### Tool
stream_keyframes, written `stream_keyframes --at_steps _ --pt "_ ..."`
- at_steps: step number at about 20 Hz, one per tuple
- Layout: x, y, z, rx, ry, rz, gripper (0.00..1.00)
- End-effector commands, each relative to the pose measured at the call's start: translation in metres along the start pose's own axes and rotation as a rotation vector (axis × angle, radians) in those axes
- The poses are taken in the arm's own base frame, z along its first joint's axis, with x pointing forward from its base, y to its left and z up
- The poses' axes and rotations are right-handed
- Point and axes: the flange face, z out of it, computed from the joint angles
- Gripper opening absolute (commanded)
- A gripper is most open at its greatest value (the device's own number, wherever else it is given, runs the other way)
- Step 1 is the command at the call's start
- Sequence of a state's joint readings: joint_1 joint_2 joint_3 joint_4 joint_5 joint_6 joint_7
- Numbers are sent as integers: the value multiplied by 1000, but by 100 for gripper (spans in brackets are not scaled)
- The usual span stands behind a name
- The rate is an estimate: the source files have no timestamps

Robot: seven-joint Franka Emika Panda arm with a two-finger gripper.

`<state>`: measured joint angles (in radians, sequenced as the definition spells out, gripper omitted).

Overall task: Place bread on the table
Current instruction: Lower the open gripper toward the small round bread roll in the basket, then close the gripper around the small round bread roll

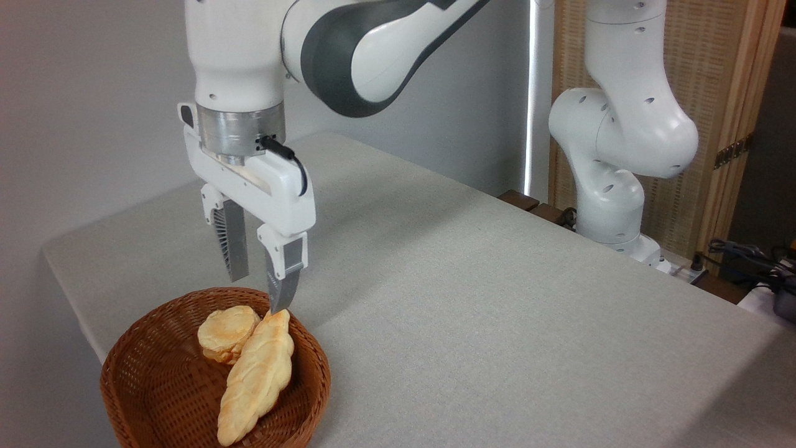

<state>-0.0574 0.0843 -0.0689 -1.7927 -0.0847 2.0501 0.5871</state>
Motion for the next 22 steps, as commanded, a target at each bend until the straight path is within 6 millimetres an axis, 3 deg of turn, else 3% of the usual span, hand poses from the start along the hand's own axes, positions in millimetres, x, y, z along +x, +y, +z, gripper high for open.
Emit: stream_keyframes --at_steps 1,6,15,22 --pt "18 0 15 6 61 11 100" --pt "37 10 43 15 93 43 100" --pt "53 28 88 -16 85 80 100" --pt "56 24 95 28 97 111 100"
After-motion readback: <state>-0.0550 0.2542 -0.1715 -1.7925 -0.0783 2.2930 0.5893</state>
